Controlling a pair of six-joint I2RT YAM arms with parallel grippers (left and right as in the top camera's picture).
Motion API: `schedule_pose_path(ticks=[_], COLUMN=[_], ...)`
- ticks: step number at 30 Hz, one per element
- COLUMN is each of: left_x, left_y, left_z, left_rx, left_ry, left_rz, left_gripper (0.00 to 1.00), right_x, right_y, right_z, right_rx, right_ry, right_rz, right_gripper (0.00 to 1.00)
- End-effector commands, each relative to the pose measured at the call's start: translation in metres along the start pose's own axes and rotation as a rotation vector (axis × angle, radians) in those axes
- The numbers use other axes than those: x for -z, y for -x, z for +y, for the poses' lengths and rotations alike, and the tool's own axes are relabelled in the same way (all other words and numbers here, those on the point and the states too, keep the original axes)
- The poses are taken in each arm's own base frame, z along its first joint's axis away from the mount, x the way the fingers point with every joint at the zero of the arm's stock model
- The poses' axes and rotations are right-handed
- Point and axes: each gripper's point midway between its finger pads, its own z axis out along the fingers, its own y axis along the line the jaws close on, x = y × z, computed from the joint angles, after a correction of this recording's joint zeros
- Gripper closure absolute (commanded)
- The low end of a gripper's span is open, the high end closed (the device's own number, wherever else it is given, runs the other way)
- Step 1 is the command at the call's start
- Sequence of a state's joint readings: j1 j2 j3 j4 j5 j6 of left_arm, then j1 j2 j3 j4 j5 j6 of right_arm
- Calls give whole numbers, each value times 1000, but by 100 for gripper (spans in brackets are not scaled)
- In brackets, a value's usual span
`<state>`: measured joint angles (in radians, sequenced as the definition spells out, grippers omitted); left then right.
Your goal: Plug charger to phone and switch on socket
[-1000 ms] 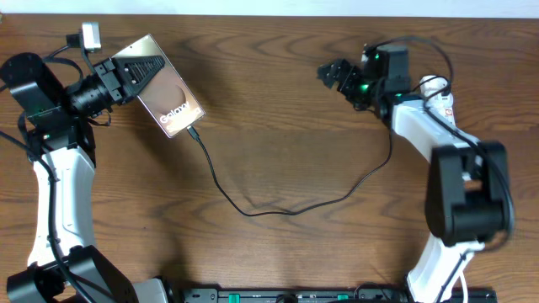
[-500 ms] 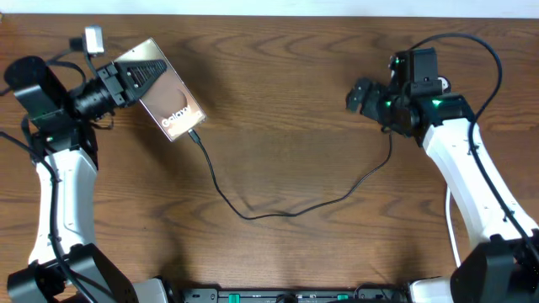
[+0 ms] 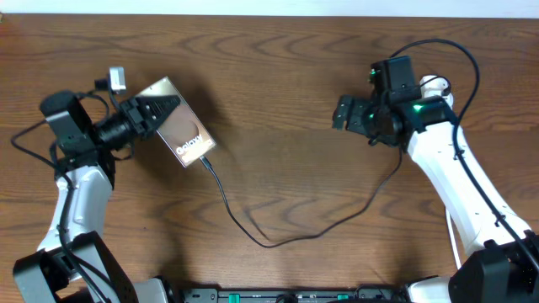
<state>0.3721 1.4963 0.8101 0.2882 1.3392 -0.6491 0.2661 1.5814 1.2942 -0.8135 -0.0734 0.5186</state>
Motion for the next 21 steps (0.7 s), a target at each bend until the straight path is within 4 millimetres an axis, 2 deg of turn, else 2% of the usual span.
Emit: schedule_pose_path(ticks=[1,3,10,16,21], left_x=[1,1,3,15,19], left_y=[-6,-15,-25,-36,-42], left_z=[17,31,56,100,109], left_rx=[9,45,92,232,240], left_ry=[46,78,163,380,430], left_rz=[-24,-34,-60,-117,-109], left_gripper=[93,93,93,92,93], right_x=[5,5,5,5,5], right_y=[0,-2,-6,-6,-6], right_z=[8,12,17,17,17], right_rx=[41,54,68,68,68], right_ry=[-10,-8,-2,-2,-2], right_rz=[-28,-26,-22,-21,-22], right_gripper=[1,1,1,1,1])
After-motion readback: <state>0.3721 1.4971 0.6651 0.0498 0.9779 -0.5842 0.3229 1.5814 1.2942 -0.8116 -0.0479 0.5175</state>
